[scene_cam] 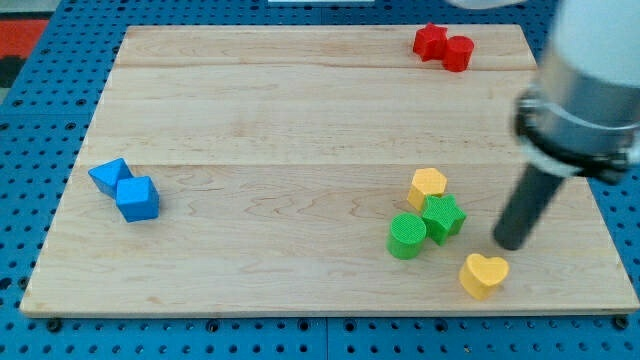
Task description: Put the green blocks to the bottom center side
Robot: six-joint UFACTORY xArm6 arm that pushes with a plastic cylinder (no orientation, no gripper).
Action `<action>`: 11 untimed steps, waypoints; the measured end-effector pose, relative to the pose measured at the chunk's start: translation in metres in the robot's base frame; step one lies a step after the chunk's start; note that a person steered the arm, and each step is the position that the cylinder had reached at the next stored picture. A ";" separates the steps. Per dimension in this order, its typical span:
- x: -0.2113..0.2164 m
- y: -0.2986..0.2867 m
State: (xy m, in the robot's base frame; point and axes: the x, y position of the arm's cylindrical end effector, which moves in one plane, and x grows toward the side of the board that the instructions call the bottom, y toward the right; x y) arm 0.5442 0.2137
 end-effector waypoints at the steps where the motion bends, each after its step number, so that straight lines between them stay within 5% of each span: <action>1: -0.023 0.022; 3: 0.016 -0.108; 5: 0.001 -0.196; 6: 0.004 -0.194; 7: -0.019 -0.078; 9: -0.022 0.018; 10: -0.052 0.041; 11: -0.046 -0.049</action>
State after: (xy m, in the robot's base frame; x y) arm 0.4983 0.1644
